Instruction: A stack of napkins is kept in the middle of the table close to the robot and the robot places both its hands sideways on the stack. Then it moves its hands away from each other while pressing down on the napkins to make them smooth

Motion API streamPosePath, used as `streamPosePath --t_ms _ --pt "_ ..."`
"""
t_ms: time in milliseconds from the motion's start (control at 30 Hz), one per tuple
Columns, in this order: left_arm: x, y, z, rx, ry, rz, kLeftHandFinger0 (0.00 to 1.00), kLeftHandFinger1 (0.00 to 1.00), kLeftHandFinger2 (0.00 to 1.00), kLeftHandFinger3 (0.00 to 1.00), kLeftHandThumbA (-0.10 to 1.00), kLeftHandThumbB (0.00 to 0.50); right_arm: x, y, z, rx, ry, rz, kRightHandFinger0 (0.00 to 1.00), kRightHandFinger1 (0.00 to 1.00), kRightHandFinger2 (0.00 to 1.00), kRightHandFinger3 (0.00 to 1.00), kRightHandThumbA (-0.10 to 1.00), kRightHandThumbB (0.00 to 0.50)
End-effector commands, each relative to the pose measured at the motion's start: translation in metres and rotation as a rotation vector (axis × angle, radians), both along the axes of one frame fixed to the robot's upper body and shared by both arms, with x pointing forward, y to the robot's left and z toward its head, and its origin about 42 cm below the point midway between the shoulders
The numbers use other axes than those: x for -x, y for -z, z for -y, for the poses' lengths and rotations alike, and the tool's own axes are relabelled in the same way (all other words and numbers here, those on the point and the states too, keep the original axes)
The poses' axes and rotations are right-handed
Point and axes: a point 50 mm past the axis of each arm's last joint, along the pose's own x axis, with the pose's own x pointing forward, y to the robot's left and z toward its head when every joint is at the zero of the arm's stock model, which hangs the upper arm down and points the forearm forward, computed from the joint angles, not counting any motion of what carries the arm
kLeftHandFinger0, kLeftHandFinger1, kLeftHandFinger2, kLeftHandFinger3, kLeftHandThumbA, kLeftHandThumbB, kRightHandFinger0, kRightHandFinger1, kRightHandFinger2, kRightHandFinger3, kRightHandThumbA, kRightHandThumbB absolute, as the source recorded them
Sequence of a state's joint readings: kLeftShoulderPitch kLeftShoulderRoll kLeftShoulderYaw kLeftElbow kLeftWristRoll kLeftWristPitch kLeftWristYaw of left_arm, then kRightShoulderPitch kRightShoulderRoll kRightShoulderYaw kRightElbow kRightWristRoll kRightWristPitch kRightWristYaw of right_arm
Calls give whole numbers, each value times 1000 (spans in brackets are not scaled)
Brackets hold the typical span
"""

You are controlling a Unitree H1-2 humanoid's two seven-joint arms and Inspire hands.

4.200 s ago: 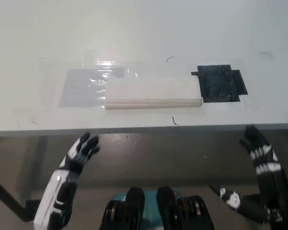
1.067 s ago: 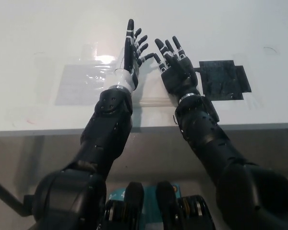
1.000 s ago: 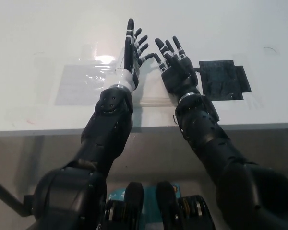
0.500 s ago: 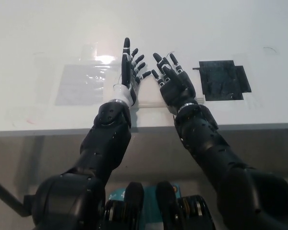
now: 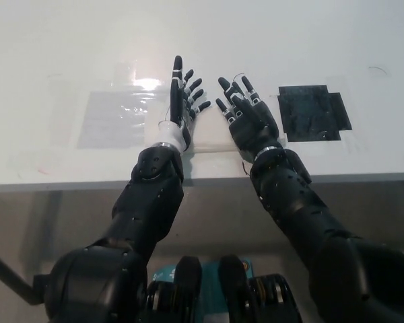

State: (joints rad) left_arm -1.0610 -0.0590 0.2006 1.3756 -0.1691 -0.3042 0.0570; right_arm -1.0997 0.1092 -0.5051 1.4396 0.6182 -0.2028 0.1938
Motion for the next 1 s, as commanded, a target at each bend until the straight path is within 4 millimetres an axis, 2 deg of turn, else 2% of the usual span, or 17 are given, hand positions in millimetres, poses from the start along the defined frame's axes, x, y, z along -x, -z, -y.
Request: streamPosePath --t_ms 0,33,133,233,333,367,433,567,633,767,833,900,967 --pt "1 15 -30 -25 -28 -39 1000 1000 1000 1000 1000 404 -3 6 23 37 23 -20 1000 1000 1000 1000 1000 406" --pt "1 15 -35 -21 -37 -42 1000 1000 1000 1000 1000 405 -5 5 30 40 33 -17 1000 1000 1000 1000 1000 394" --pt "1 16 -38 -20 -39 -44 1000 1000 1000 1000 1000 410 -5 5 32 41 36 -16 1000 1000 1000 1000 1000 390" --pt "-4 11 -62 -19 -73 -36 1000 1000 1000 1000 1000 410 -12 1 65 39 78 5 1000 1000 1000 1000 1000 428" --pt "-5 10 -63 -19 -71 -35 1000 1000 1000 1000 1000 410 -13 0 66 38 79 6 1000 1000 1000 1000 1000 431" --pt "-8 4 -70 -32 -87 -14 1000 1000 1000 1000 1000 399 -15 -3 77 64 98 10 1000 1000 1000 1000 1000 428" --pt "-11 -2 -77 -48 -97 7 1000 1000 1000 1000 1000 398 -16 -4 87 78 117 14 1000 1000 1000 1000 1000 425" --pt "-11 -3 -78 -48 -97 8 1000 1000 1000 1000 1000 401 -16 -3 88 79 119 15 1000 1000 1000 1000 1000 428" --pt "-15 -12 -90 -31 -114 46 1000 1000 1000 1000 1000 403 -15 2 103 85 152 2 1000 1000 1000 1000 1000 420" --pt "-16 -13 -93 -33 -118 48 1000 1000 1000 1000 1000 412 -14 4 107 82 159 0 1000 1000 1000 1000 1000 409" --pt "-18 -18 -106 -41 -133 69 1000 1000 1000 1000 1000 402 -13 7 118 85 183 -15 1000 1000 1000 1000 1000 395" --pt "-17 -16 -113 -41 -141 66 1000 1000 1000 1000 1000 407 -12 9 121 87 185 -15 1000 1000 1000 1000 1000 390" --pt "-16 -15 -121 -38 -150 61 1000 1000 1000 1000 1000 428 -12 10 125 100 188 -7 1000 1000 1000 1000 1000 389"
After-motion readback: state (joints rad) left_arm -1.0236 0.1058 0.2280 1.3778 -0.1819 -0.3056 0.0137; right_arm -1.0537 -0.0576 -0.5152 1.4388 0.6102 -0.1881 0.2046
